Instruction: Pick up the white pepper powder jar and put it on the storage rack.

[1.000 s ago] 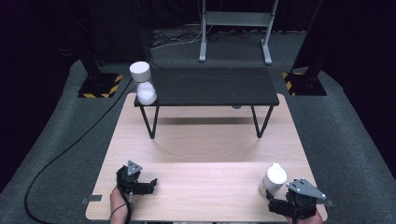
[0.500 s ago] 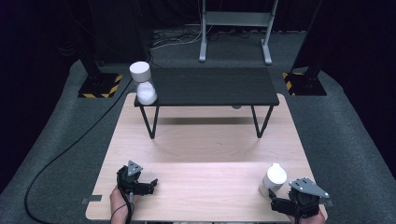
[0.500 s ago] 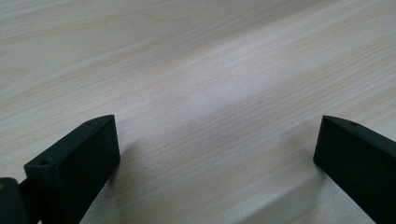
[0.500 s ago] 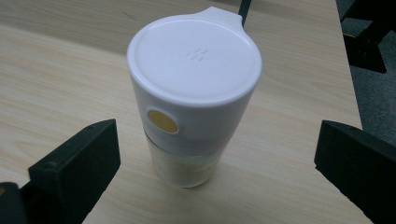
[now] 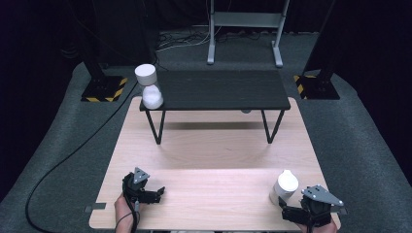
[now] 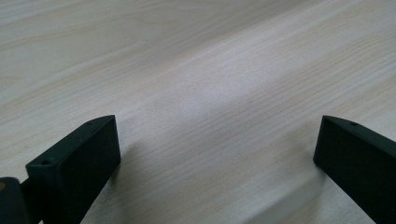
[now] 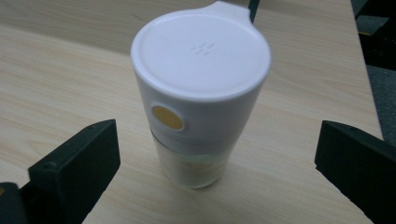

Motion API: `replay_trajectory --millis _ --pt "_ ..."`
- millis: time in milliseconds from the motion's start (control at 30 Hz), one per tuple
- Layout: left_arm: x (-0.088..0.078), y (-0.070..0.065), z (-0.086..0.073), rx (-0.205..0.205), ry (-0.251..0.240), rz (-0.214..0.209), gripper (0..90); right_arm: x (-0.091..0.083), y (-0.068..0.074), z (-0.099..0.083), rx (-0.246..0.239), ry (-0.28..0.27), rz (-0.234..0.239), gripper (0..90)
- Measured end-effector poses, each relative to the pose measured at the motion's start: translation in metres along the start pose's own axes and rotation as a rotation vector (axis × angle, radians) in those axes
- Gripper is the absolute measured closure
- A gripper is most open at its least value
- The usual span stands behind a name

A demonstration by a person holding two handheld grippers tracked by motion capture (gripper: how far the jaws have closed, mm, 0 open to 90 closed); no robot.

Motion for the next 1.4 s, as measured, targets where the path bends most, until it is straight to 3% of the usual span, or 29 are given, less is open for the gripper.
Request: replay_trajectory --millis 433,800,1000,1233,1267,1300,1333,1400 --pt "0.0 -0.002 0.0 -0.005 -0.002 0.012 0.5 0.03 0.009 -0.01 -0.04 -0.021 0.013 0.0" --pt "0.0 -0.002 0.0 -0.003 -0.005 0.017 0.6 0.055 0.008 -0.021 -0.011 -0.02 0.012 0.0" --pt "0.0 -0.002 0.0 -0.006 -0.001 0.015 0.7 0.06 0.007 -0.032 0.022 -0.062 0.002 0.0" --pt "0.0 -0.001 0.0 -0.01 -0.002 0.014 0.7 0.065 0.006 -0.036 0.007 -0.063 0.021 0.0" --pt "0.0 -0.001 0.0 -0.01 -0.001 0.012 0.7 0.066 0.008 -0.037 0.005 -0.067 0.007 0.0" --pt "0.0 -0.001 0.0 -0.01 -0.001 0.013 0.7 0.065 0.011 -0.039 -0.007 -0.076 -0.006 8.7" --pt "0.0 -0.001 0.0 -0.01 -0.001 0.013 0.7 0.065 0.007 -0.04 -0.019 -0.076 0.022 18.5" --pt "0.0 -0.001 0.0 -0.007 -0.001 0.014 0.7 0.066 0.008 -0.045 -0.029 -0.101 0.021 26.5"
Point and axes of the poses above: each handheld gripper's, and its own axes: x roughly forward along the jaws, z roughly out of its top, y roughly to its left, the point moved 2 cm from there along x, roughly forward along the jaws, and after that the axes turned 3 degrees about y, right-handed, at the moved point
